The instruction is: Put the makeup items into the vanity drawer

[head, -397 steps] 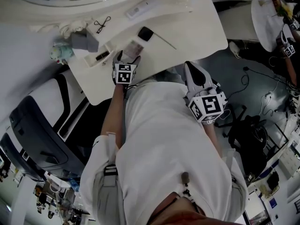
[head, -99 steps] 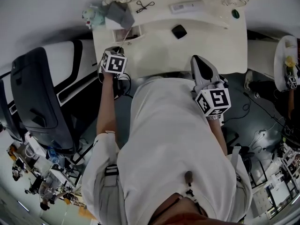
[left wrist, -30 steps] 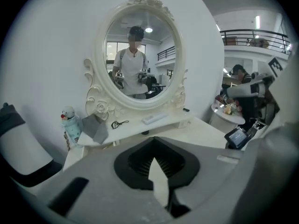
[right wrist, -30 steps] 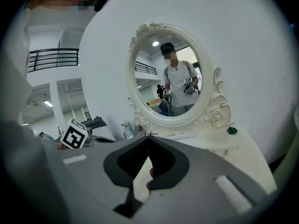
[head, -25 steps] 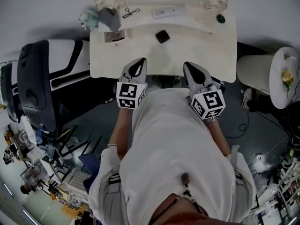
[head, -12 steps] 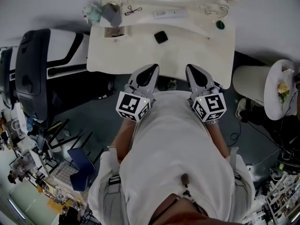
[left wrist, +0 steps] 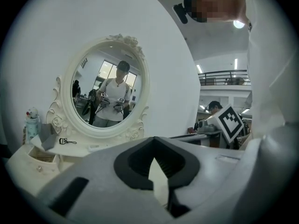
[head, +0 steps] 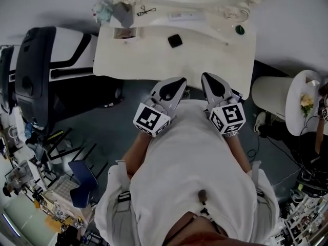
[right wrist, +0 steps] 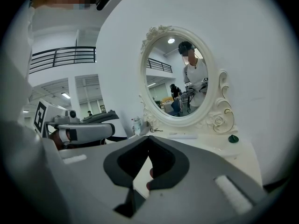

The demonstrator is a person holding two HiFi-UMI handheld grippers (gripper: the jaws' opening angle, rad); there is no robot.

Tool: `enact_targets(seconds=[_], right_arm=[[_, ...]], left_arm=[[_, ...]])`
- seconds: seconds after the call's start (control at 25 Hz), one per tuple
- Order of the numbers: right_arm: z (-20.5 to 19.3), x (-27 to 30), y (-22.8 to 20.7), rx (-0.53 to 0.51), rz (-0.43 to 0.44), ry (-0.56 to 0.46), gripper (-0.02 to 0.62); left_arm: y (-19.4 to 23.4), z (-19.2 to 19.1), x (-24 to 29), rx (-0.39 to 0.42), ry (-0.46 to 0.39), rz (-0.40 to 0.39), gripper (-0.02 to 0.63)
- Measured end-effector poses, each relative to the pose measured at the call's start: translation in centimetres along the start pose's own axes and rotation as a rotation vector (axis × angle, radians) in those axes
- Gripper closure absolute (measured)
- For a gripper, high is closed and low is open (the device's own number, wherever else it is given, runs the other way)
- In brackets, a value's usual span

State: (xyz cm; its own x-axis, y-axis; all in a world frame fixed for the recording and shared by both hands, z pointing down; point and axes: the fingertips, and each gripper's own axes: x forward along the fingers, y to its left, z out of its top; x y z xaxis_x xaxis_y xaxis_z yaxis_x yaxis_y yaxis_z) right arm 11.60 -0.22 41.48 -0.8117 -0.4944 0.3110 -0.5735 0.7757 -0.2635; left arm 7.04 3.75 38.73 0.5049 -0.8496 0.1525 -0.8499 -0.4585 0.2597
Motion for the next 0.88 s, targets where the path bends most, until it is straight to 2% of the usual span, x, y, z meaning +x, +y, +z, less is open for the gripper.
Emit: enact_targets(seconds=[0.4, 0.64, 0.88], right_arm=[[-0.5, -0.1, -0.2, 0.019, 0.000, 0.012, 0.588], [-0.4, 0.1, -0.1, 0.033, -0.016, 0.010, 0.588], [-0.2, 0.9, 0.1, 0.042, -0.028, 0.013, 0.588]], left_arm=[[-0.6, -0.7, 0.3, 0.003, 0.028, -0.018, 0.601], [-0.9, -0.8, 0.5, -0.008, 0.046, -0.086, 0.600], [-0.2, -0.7, 0.5, -0.005, 0.061, -0.110, 0.600]])
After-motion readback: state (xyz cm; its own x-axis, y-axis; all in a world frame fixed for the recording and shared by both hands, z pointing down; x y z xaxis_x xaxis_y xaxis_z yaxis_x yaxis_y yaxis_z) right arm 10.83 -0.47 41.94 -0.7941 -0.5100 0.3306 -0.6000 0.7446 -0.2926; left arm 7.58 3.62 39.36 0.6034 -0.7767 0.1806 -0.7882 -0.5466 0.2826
